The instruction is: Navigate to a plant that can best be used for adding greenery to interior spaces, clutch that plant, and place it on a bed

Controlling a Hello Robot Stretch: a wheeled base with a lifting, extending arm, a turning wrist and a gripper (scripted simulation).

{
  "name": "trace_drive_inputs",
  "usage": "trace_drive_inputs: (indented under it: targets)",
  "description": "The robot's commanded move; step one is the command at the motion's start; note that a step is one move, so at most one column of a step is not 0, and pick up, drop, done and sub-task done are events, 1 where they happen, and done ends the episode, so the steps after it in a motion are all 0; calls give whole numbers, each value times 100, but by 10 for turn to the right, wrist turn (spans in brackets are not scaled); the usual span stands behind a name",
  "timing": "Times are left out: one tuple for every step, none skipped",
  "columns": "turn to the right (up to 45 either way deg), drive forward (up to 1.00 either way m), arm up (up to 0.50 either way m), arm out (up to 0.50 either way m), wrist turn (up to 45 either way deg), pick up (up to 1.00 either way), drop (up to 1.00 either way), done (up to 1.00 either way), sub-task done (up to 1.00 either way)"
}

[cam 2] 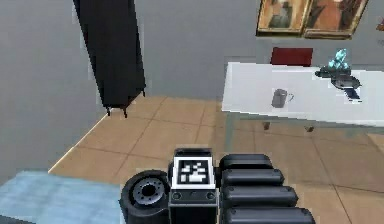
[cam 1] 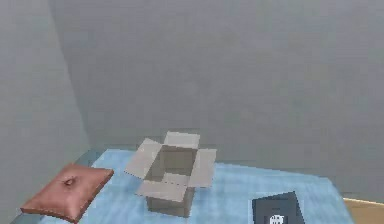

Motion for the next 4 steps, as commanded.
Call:
trace_drive_inputs:
  targets:
    - [-300, 0, 0, 0, 0, 0, 0, 0, 0]
    - [450, 0, 0, 0, 0, 0, 0, 0, 0]
    - [150, 0, 0, 0, 0, 0, 0, 0, 0]
    - [-450, 0, 0, 0, 0, 0, 0, 0, 0]
